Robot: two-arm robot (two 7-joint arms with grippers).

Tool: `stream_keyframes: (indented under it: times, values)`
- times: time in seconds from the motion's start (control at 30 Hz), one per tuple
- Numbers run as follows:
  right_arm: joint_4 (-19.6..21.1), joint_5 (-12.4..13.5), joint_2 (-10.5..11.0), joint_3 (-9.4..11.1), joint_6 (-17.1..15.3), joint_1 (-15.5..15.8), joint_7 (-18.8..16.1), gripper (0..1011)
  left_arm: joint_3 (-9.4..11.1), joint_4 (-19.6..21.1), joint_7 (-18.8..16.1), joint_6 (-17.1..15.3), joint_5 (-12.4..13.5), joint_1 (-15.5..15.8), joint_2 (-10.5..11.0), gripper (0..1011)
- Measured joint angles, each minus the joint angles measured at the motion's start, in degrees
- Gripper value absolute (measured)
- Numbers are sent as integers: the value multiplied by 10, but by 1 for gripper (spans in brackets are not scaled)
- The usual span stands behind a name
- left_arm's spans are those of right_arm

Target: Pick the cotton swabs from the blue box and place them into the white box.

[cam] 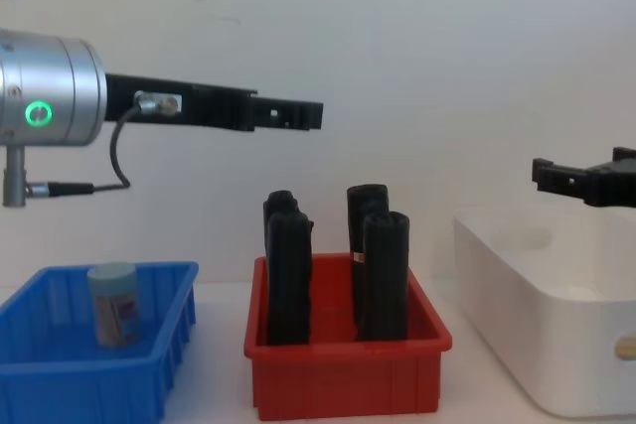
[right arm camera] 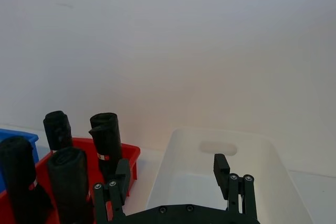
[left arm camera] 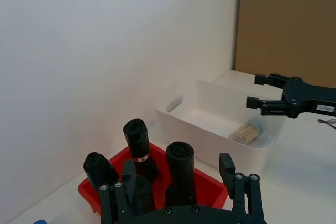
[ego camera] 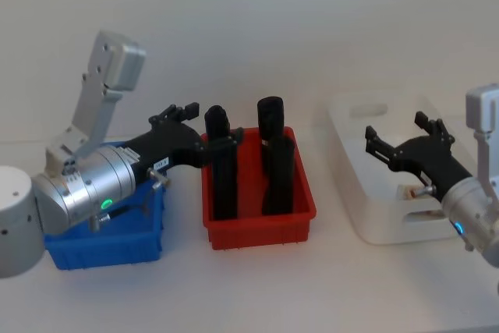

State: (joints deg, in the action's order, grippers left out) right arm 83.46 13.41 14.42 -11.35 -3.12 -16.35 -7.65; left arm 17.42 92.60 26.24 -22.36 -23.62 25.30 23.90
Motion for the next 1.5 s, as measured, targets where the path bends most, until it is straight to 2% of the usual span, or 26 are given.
stream_keyframes:
  times: [0.67,1.07,1.27,1.5]
  values:
    - [118,21,32,-11,8,114,26,1001,51,4,-150,127,71,-68,-12,1004]
    - [171,30,47,-16,11,165,37,1001,79,6,-235,198,111,-107,-19,1004]
    - [177,31,49,-16,12,172,39,1001,86,6,-254,214,121,-116,-20,1004]
    - [178,31,49,-16,12,172,39,1001,86,6,-256,216,122,-117,-20,1004]
